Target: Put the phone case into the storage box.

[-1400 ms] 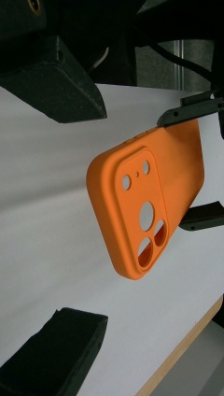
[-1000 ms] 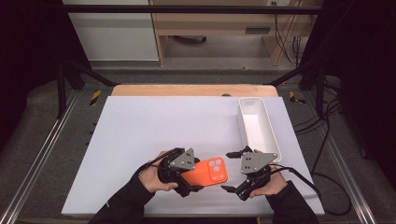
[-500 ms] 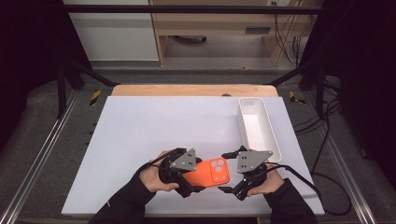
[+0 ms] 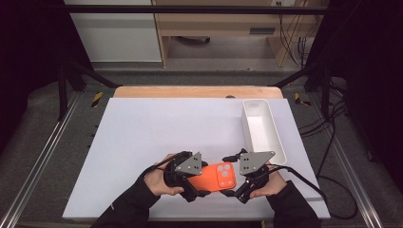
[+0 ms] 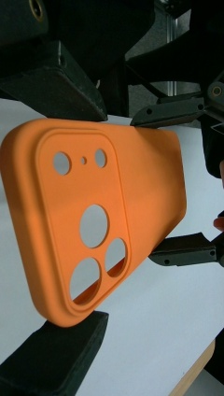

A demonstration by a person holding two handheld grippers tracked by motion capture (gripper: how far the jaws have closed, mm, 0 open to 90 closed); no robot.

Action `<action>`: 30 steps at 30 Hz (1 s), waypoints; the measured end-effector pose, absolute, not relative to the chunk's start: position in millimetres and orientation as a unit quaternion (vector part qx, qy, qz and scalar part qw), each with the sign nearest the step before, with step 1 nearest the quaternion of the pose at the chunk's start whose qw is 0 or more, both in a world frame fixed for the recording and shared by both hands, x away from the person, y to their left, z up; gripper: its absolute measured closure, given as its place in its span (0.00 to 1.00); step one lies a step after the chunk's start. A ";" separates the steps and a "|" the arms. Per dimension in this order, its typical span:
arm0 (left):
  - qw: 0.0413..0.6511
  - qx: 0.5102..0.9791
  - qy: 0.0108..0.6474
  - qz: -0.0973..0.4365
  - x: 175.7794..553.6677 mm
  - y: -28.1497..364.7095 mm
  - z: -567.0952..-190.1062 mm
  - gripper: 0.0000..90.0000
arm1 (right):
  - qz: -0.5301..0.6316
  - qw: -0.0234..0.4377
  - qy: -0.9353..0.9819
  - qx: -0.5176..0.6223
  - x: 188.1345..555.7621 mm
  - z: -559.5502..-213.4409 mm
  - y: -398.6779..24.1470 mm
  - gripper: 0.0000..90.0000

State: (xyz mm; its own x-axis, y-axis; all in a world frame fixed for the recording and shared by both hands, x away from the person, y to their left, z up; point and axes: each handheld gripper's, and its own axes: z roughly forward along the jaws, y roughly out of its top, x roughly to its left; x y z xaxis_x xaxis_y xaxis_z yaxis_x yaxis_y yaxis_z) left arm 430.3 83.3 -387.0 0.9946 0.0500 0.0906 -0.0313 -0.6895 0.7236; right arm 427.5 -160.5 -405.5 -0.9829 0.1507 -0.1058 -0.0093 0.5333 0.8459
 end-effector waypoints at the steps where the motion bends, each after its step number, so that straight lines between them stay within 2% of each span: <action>1: 0.395 0.917 0.005 0.052 430.3 83.3 -386.9 0.17 | 0.482 0.081 0.871 0.040 427.9 -405.6 -160.4 0.06; 30: 0.398 0.916 -0.010 0.046 428.1 82.9 -388.8 0.17 | 0.494 0.046 0.868 0.010 429.8 -408.8 -153.5 0.13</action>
